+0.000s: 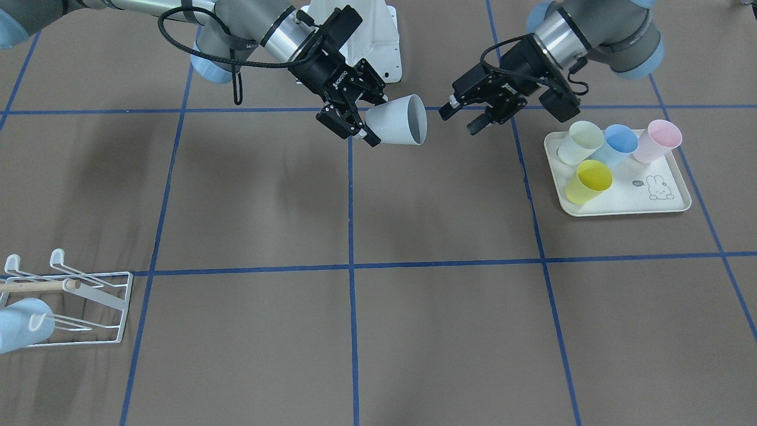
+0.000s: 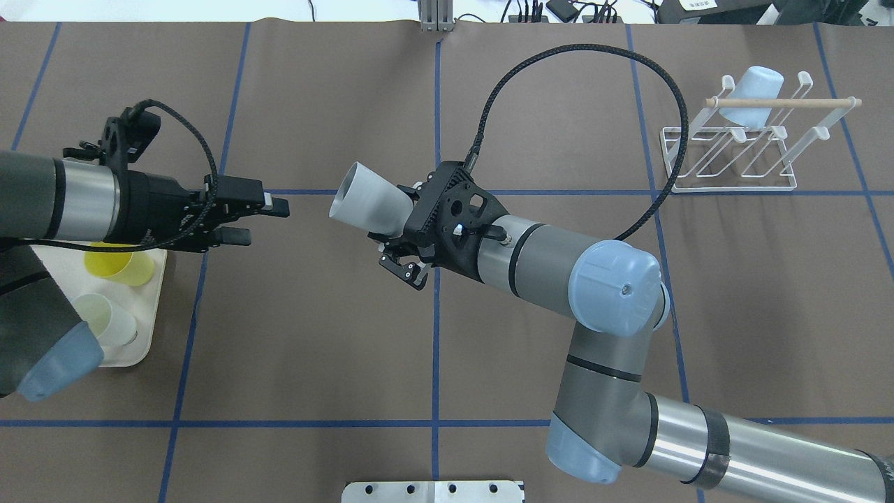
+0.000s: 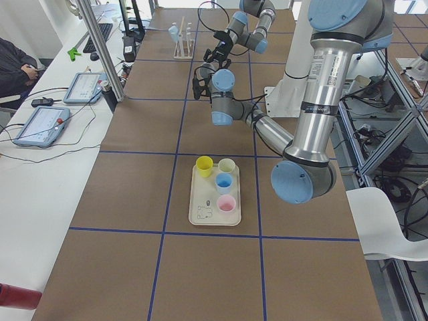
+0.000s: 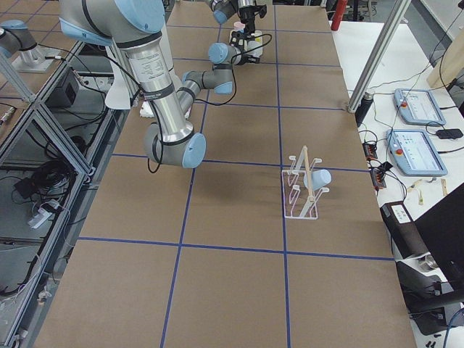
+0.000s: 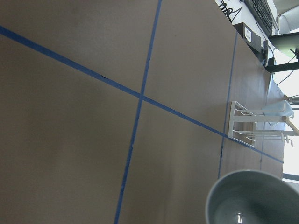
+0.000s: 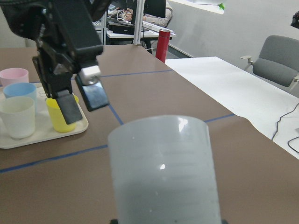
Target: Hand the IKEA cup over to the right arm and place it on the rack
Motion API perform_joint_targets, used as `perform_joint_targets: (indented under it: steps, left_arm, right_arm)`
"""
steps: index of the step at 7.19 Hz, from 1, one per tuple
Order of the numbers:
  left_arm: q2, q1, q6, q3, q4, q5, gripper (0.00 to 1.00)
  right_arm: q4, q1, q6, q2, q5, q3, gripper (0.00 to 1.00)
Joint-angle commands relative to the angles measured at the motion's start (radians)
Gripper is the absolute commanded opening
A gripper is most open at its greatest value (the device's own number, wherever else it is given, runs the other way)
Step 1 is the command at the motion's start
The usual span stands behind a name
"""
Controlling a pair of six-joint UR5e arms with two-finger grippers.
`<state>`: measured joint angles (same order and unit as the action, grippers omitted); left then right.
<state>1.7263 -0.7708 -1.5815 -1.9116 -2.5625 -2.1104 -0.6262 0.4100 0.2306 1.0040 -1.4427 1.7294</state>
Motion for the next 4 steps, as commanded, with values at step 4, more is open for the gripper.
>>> perform_joint_targets:
  steps: [4]
  left_arm:
    - [-0.125,-0.047,0.232,0.006,0.002,-0.01,1.0]
  right_arm:
    - [-0.549,0.212,-0.066,0.035,0.033,0.002,0.0]
